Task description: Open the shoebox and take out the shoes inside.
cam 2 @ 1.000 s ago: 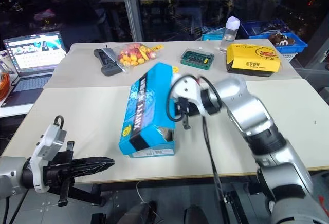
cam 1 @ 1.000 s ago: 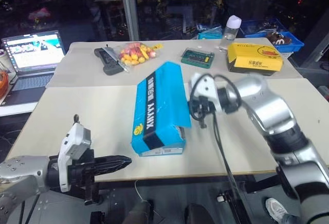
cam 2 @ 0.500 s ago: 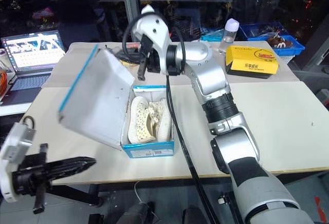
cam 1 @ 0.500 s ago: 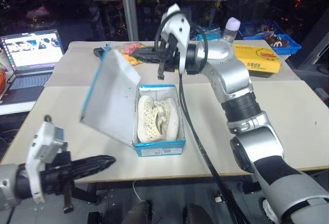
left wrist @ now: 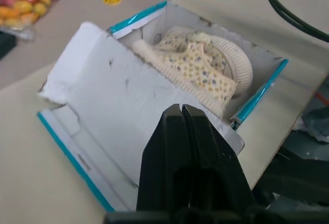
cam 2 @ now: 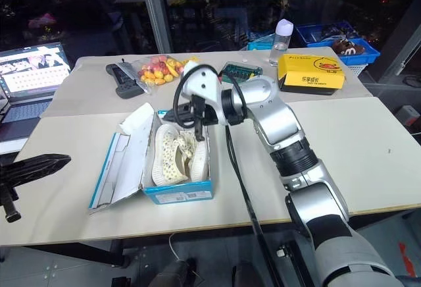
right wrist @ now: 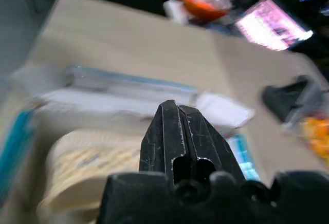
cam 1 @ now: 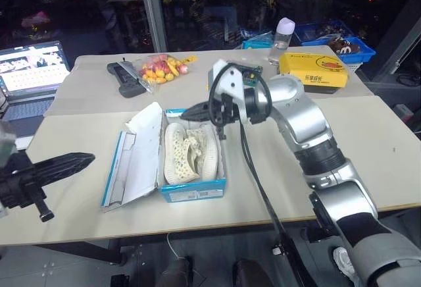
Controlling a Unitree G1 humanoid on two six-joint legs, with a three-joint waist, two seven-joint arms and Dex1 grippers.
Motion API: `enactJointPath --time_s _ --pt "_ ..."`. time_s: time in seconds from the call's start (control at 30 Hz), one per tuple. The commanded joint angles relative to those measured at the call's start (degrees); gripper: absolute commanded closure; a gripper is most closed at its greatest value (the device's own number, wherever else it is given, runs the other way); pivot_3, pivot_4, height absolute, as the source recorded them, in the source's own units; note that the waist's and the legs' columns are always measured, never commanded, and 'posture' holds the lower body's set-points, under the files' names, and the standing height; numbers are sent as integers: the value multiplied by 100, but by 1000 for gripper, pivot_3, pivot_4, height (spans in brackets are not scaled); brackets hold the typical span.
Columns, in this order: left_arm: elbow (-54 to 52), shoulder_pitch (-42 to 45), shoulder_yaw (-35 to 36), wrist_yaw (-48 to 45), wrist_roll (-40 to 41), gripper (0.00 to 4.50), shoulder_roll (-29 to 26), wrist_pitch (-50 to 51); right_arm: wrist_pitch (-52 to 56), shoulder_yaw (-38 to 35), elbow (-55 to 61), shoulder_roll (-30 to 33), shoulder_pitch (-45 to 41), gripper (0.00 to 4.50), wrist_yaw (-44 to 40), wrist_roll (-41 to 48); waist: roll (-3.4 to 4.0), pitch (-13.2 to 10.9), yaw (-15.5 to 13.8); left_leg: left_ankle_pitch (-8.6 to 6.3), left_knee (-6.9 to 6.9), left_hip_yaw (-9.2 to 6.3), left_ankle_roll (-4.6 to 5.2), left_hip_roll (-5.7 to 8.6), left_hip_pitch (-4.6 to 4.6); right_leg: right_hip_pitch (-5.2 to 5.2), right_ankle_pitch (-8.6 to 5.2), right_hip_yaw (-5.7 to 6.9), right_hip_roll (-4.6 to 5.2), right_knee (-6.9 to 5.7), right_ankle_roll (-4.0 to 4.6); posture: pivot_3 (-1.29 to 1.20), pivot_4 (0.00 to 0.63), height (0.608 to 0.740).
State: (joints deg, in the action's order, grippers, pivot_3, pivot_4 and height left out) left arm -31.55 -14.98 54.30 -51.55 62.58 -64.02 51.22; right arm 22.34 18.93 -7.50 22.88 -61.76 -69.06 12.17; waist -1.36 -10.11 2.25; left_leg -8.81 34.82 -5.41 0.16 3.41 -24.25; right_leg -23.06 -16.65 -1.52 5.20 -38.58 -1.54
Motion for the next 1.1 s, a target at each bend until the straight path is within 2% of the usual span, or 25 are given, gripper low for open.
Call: enactJointPath --time_s 0.03,0.13,0.17,0.2,0.27,0.33,0.37,0.53,0.8,1.07,1.1 --pt "660 414 -832 -716 -419 4450 -364 -425 296 170 652 351 118 4500 -536 118 0 0 5 0 -1 0 0 -1 0 0 1 -1 -2 3 0 0 150 740" --pt "1340 660 -1566 -1296 -1072 4450 -507 -978 231 269 646 414 164 4500 -556 -19 1 0 43 0 -5 5 -1 -1 1 -2 1 -5 -3 2 0 0 150 740" --pt "1587 802 -1812 -1421 -1294 3930 -544 -1170 220 280 599 413 156 4224 -539 -56 0 0 61 -1 -8 13 -2 -6 1 -9 3 -15 -8 0 4 0 150 740" --pt "1782 924 -2003 -1524 -1484 3750 -570 -1332 222 289 578 412 150 3942 -536 -78 0 0 66 -2 -9 17 -3 -10 0 -13 4 -20 -13 -2 5 0 150 740" --pt "2068 1179 -2321 -1706 -1741 3036 -599 -1540 245 294 560 403 139 3402 -562 -84 0 0 60 -3 -9 20 -5 -15 0 -15 6 -25 -20 -3 8 0 150 740" --pt "2303 1519 -2613 -1823 -1918 2222 -584 -1689 247 280 489 360 100 2642 -582 -78 0 0 44 -6 -8 21 -9 -21 -2 -16 6 -28 -25 1 9 0 150 740" --pt "2387 1675 -2720 -1866 -1987 1969 -570 -1737 202 280 389 317 60 2372 -560 -108 -1 0 35 -6 -7 21 -10 -21 -1 -15 7 -29 -24 2 9 0 150 740" --pt "2435 2152 -2946 -1988 -2110 126 -509 -1722 -845 446 -1158 -154 -352 612 -141 -783 -2 0 49 -6 2 23 -10 -20 0 -14 11 -32 -25 -1 4 0 150 740" --pt "2120 2131 -2702 -1977 -2011 55 -460 -1437 -2368 615 -3345 -762 -792 592 -93 -1448 -2 0 55 -7 0 28 -11 -20 -3 -22 11 -36 -28 -11 4 0 150 740" --pt "1939 2029 -2497 -1862 -2058 55 -367 -1299 -2849 552 -4093 -1072 -856 592 -344 -1640 -2 0 64 -7 1 29 -11 -24 12 -15 11 -37 -33 -25 4 0 150 740" --pt "1929 2021 -2488 -1842 -2063 14 -353 -1300 -2863 528 -4135 -1087 -868 838 -356 -1646 -2 0 65 -7 1 29 -11 -24 11 -16 11 -38 -33 -26 4 0 150 740"
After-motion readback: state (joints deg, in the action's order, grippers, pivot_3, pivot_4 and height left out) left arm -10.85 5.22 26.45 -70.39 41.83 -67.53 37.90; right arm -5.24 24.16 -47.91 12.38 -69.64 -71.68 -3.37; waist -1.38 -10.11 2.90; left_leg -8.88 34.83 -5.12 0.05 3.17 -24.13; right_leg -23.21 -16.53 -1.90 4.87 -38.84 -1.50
